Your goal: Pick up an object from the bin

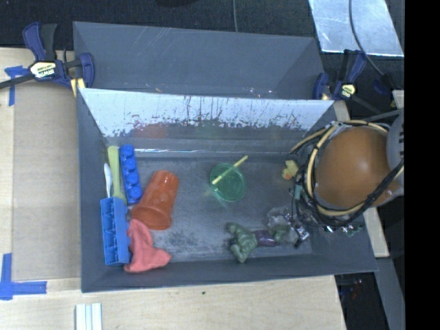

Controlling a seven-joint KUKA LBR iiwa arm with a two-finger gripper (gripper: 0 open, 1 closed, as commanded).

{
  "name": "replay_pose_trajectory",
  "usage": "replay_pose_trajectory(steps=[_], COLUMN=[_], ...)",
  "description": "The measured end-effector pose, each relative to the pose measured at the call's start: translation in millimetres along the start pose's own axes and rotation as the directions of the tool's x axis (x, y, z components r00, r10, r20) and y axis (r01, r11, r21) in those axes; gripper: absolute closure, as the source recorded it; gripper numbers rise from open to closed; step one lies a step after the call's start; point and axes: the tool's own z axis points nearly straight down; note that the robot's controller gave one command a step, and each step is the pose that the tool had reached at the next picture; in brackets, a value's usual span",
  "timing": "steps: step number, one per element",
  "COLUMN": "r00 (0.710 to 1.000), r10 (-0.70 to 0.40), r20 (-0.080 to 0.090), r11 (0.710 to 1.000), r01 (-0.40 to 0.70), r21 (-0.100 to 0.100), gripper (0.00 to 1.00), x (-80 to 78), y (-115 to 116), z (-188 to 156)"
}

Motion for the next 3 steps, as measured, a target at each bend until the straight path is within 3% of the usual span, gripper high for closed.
replay_pose_trajectory(steps=[1, 2, 3], r00=[1.000, 1.000, 1.000], r10=[-0.010, -0.011, -0.027], r20=[0.001, 0.001, 0.005], r11=[1.000, 1.000, 1.000], r01=[0.010, 0.011, 0.027], r21=[0.002, 0.002, 0.004], gripper=[0.00, 0.00, 0.00], x=[-0.7, -0.8, -12.8], y=[1.8, 1.8, 21.1], z=[8.7, 8.7, -16.6])
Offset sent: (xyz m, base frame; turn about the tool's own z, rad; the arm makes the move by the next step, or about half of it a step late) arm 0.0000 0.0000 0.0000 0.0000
